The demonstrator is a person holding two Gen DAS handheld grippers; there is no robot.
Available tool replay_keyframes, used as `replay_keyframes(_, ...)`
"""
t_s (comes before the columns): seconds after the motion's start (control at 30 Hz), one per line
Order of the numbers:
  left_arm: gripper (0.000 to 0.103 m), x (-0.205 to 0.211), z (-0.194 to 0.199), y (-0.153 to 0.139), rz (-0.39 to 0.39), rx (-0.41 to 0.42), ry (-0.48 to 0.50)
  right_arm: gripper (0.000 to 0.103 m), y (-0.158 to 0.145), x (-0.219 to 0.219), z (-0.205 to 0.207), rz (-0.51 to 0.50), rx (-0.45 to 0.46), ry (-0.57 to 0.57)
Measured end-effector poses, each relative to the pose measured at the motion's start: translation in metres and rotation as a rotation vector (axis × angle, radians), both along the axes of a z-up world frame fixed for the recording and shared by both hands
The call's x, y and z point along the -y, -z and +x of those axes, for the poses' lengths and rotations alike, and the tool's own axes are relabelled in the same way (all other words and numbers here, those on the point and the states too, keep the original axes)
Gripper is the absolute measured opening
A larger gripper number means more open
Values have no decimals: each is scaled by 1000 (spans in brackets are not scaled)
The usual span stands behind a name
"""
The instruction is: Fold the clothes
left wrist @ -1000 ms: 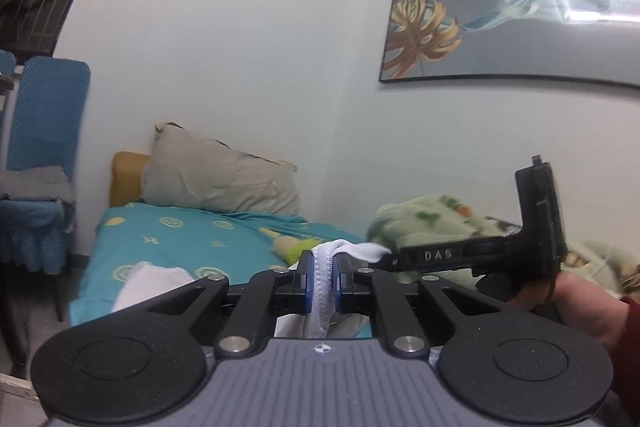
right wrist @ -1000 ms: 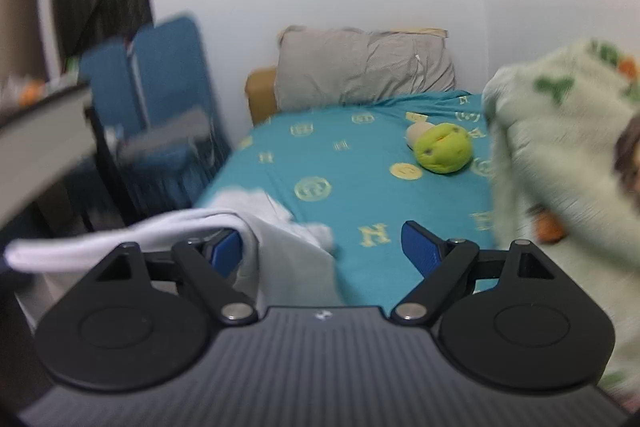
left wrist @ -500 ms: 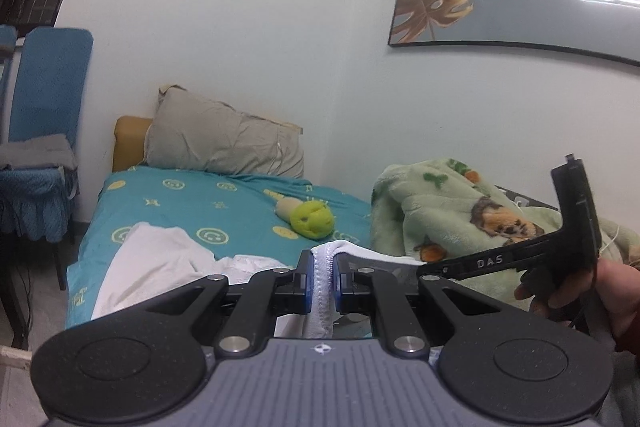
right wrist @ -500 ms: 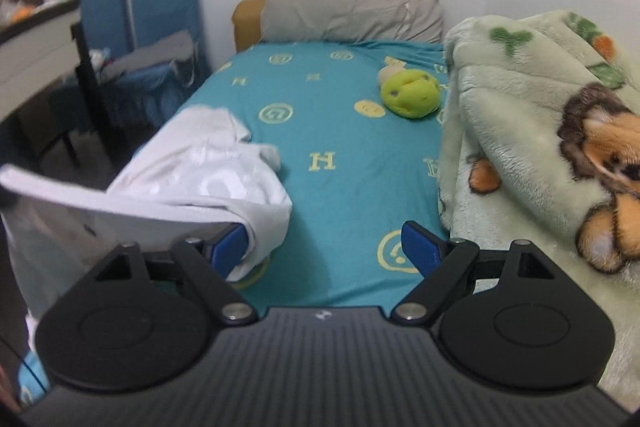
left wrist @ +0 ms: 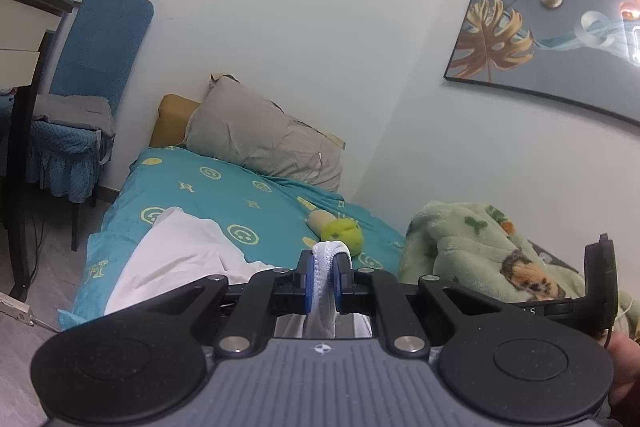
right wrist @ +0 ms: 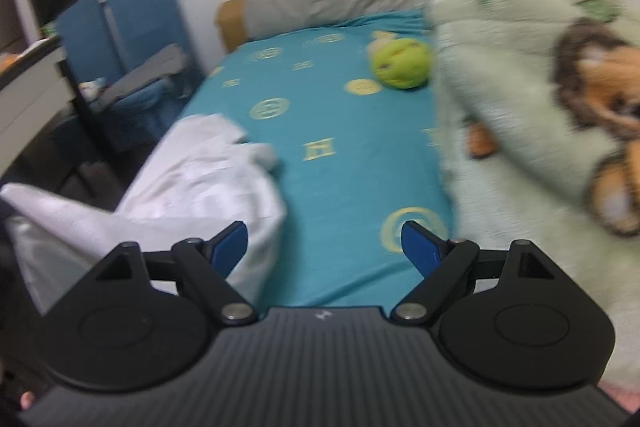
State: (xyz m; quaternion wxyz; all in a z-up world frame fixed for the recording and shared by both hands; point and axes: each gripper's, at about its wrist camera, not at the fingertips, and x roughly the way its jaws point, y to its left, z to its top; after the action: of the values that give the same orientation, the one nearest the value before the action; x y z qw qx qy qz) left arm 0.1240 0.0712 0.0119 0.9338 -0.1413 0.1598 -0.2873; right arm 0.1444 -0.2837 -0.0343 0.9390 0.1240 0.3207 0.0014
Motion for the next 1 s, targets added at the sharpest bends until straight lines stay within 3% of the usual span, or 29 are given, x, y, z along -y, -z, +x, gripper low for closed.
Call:
replay_keyframes(0.1, 11, 7, -3, 1, 37, 11, 12, 85, 6, -40, 0, 12, 45, -104)
replay_keyframes(0.2, 11, 13, -6, 2, 49, 16, 21, 85, 13, -79, 2, -43, 77, -167)
replay_keyframes(0.43, 11, 23, -14, 6, 62, 34, 19, 85, 27, -99, 12, -266, 67, -71)
replay_keyframes(0.6, 11, 22, -13, 7, 71, 43, -71, 85, 38, -113, 18, -425, 59, -2)
replay_keyframes(0.73, 11, 22, -13, 5, 87, 36, -93, 85, 22, -62, 7, -263, -16, 68)
replay_keyframes(0.83, 11, 27, -19, 3, 102, 55, -57, 85, 7, -34, -6, -184, -11, 100)
replay_keyframes(1.0, 11, 40, -36, 0, 142, 112, -17, 85, -24, -22, -33, -169, 175, 135)
